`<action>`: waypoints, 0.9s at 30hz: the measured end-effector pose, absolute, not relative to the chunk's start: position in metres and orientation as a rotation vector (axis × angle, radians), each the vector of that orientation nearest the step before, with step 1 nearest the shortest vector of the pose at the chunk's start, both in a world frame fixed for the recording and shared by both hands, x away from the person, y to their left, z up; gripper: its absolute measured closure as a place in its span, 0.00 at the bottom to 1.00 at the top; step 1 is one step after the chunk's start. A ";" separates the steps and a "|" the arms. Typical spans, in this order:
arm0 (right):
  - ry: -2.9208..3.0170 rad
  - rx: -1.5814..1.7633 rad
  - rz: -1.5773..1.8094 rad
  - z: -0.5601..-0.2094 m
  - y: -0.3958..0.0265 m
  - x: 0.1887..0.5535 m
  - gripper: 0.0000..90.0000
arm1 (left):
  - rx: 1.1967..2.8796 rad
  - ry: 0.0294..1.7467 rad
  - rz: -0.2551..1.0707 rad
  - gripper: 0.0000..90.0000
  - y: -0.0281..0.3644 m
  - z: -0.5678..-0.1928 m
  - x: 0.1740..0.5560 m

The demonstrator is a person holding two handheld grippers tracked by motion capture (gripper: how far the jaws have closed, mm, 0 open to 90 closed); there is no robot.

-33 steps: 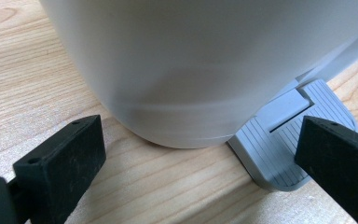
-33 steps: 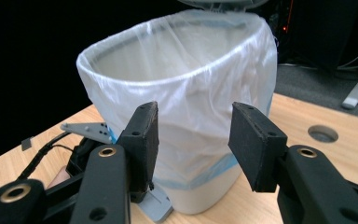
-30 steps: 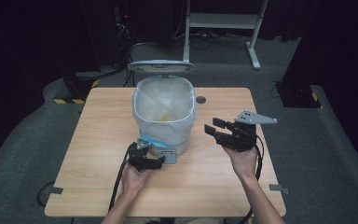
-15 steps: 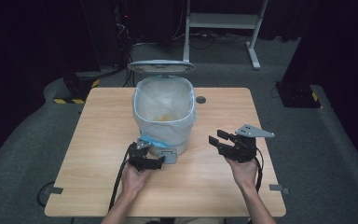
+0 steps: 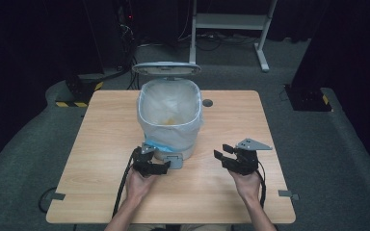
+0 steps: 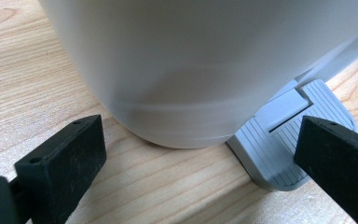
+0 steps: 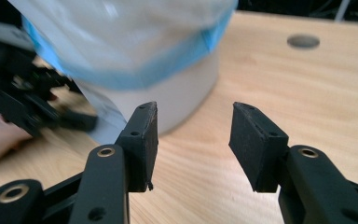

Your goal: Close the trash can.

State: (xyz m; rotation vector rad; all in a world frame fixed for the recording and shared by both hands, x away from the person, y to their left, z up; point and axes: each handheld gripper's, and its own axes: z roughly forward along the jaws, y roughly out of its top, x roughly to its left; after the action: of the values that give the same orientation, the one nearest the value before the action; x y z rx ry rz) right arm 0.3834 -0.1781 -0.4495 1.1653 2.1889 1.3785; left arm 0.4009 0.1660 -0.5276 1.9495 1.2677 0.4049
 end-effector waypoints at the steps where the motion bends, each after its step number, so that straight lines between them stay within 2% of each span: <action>1: 2.196 1.180 1.358 -0.455 -0.177 0.384 0.57 | 1.950 1.266 0.407 0.02 0.166 -0.528 0.401; 11: 2.237 1.234 1.154 -0.498 -0.172 0.390 0.57 | 1.948 1.264 0.405 0.03 0.166 -0.528 0.401; 27: 2.276 1.195 0.985 -0.523 -0.155 0.393 0.52 | 1.938 1.260 0.391 0.05 0.168 -0.526 0.400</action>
State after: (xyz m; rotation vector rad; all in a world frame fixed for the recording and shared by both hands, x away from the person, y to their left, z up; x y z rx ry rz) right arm 0.3932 -0.1548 -0.5235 1.1954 2.2763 0.9853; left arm 0.4003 0.1679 -0.5264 1.9385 1.2595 0.3915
